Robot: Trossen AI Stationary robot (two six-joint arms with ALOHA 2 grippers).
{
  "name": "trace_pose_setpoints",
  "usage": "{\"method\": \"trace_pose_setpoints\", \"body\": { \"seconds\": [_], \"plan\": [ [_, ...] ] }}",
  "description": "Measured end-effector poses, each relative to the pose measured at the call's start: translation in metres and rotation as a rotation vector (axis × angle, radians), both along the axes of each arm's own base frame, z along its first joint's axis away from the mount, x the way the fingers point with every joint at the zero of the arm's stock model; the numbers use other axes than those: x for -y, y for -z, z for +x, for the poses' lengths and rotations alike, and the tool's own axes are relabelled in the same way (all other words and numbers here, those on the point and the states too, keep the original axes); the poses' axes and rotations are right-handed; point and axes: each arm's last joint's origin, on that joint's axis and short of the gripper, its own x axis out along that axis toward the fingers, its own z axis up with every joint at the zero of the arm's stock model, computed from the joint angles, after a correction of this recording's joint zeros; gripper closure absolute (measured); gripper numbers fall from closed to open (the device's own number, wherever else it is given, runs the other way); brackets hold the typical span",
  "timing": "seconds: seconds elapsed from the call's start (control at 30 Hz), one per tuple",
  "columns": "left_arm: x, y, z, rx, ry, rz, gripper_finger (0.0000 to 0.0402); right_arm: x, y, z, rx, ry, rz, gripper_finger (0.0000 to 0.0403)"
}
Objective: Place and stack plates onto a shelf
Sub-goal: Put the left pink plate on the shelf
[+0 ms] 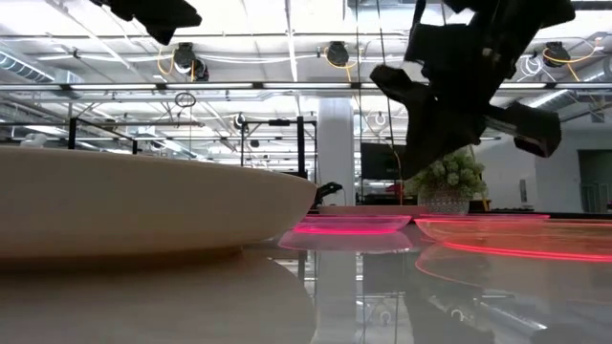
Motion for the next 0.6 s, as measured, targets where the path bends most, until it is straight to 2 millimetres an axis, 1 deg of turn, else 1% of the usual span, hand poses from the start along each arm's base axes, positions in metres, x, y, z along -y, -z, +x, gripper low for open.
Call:
{"method": "trace_pose_setpoints", "body": {
  "seconds": [0.07, 0.17, 0.43, 0.5, 0.6],
  "plan": [
    [0.000, 0.000, 0.003, 0.014, 0.002, 0.006, 0.0303, 0.002, 0.004, 0.000, -0.032, 0.014, 0.024, 0.0395],
    [0.000, -0.001, 0.005, 0.023, -0.009, 0.010, 0.0291, 0.006, 0.014, 0.002, -0.074, 0.037, 0.040, 0.0372],
    [-0.001, -0.001, 0.004, 0.023, -0.036, 0.023, 0.0289, 0.014, 0.028, 0.010, -0.097, 0.037, 0.017, 0.0296],
    [-0.001, -0.001, 0.005, 0.022, -0.035, 0.023, 0.0289, 0.017, 0.031, 0.011, -0.110, 0.036, 0.008, 0.0287],
    [-0.001, -0.001, 0.004, 0.022, -0.035, 0.024, 0.0289, 0.020, 0.033, 0.012, -0.116, 0.032, 0.000, 0.0285]
  ]
}}
